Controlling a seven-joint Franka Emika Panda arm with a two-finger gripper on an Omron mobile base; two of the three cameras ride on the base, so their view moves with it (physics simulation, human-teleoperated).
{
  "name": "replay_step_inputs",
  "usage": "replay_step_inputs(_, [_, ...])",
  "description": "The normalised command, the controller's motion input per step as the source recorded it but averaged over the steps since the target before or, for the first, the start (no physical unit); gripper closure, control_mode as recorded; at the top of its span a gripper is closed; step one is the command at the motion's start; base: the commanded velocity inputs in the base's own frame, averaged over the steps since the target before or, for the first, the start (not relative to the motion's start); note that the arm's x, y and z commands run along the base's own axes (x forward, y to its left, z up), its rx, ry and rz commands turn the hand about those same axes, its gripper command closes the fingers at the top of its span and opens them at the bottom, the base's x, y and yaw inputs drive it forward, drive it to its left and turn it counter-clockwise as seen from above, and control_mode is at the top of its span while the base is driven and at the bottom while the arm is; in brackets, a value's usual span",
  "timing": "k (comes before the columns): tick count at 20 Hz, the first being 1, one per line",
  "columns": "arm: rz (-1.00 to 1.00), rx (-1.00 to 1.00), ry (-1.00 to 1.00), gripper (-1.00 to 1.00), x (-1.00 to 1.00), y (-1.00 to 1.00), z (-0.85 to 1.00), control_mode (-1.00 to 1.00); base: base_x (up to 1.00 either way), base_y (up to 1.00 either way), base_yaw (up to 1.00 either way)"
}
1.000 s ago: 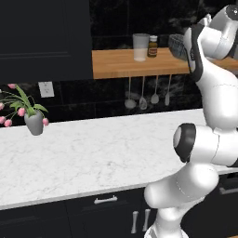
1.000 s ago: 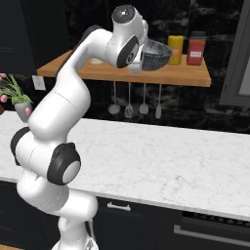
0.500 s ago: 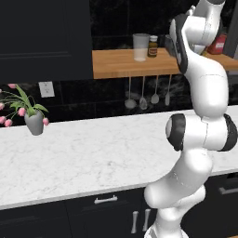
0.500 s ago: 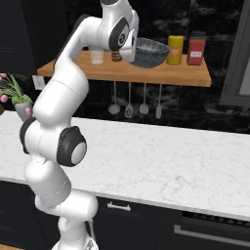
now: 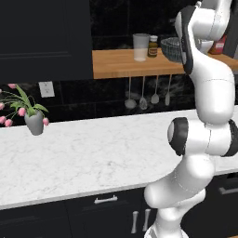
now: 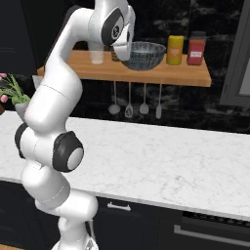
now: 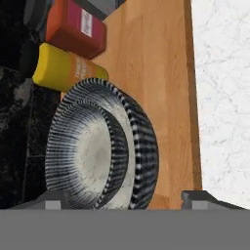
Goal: Pick up the bowls on the counter and stack them on top of one another in the open cabinet. Place the smaller bowl on top of the larger bowl.
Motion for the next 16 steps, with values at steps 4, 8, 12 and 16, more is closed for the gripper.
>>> replay_step_inputs(4, [0.02, -0.05, -0.15, -1.00, -1.00, 0.01, -0.61, -1.00, 0.00, 0.00, 0.00])
replay_step_inputs(8, [0.01, 0.00, -0.31, -1.00, -1.00, -0.03, -0.97, -1.00, 0.00, 0.00, 0.00])
replay_step_inputs(12, [0.00, 0.00, -0.35, -1.00, -1.00, -0.19, -1.00, -1.00, 0.00, 0.00, 0.00])
replay_step_inputs(16, [0.00, 0.00, -0.36, -1.00, -1.00, -0.25, -1.00, -1.00, 0.00, 0.00, 0.00])
